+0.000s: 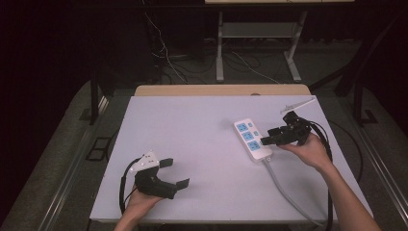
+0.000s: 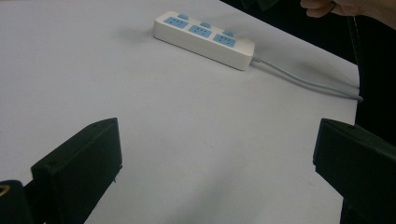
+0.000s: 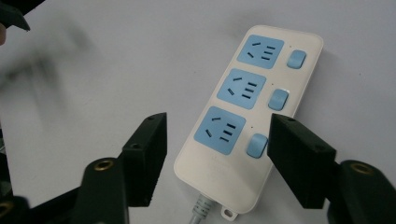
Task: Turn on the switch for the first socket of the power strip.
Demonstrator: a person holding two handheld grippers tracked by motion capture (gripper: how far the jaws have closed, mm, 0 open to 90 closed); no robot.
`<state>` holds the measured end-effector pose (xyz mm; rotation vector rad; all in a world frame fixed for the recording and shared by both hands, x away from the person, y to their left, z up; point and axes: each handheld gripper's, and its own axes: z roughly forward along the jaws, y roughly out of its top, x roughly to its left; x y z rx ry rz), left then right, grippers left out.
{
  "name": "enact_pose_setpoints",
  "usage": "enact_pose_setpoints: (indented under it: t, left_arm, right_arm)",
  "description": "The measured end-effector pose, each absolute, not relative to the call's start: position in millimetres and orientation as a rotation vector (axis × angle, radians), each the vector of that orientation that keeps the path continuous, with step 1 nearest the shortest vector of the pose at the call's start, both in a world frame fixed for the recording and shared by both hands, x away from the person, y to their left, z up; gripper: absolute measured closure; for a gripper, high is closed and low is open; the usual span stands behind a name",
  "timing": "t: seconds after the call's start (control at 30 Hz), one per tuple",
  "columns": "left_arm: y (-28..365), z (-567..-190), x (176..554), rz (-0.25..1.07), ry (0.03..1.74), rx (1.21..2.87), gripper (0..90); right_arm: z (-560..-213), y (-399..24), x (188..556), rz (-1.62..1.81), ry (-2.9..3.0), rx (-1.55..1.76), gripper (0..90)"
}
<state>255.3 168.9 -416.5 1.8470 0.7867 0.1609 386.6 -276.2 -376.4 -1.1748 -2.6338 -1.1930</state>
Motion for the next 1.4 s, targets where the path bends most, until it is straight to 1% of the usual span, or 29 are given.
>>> enact_pose_setpoints:
  t: [0.17, 0.27, 0.7, 0.83, 0.87, 0.9, 1.0, 1.1, 1.4]
  left_arm:
    - [169.7, -416.2, 255.5, 0.163, 0.788, 1.845, 0.0]
    - [170.1, -416.2, 255.6, 0.163, 0.787, 1.846, 0.0]
    - [170.9, -416.4, 256.3, 0.164, 0.79, 1.844, 0.1]
    - [171.2, -416.4, 256.4, 0.164, 0.789, 1.844, 0.1]
    - [171.2, -416.4, 256.4, 0.164, 0.789, 1.844, 0.1]
    - [171.3, -416.4, 256.5, 0.164, 0.789, 1.846, 0.1]
    - [171.4, -416.5, 256.6, 0.165, 0.789, 1.849, 0.1]
    - [171.7, -416.4, 256.6, 0.168, 0.791, 1.848, 0.1]
    - [172.3, -416.6, 257.0, 0.168, 0.794, 1.85, 0.1]
  right_arm:
    - [-379.9, -275.4, 390.7, -1.185, -2.629, -1.189, 52.9]
    - [-381.9, -275.2, 392.8, -1.182, -2.634, -1.192, 57.9]
    - [-390.5, -273.1, 401.0, -1.171, -2.633, -1.189, 75.1]
    - [-393.5, -273.5, 404.0, -1.158, -2.638, -1.195, 79.7]
    - [-393.5, -273.5, 404.0, -1.158, -2.638, -1.195, 79.7]
    - [-395.1, -273.9, 405.3, -1.151, -2.635, -1.196, 82.6]
    - [-397.4, -274.7, 407.1, -1.142, -2.644, -1.181, 86.3]
    - [-399.7, -275.3, 408.8, -1.137, -2.642, -1.177, 89.2]
    - [-406.8, -275.7, 414.1, -1.134, -2.628, -1.189, 89.3]
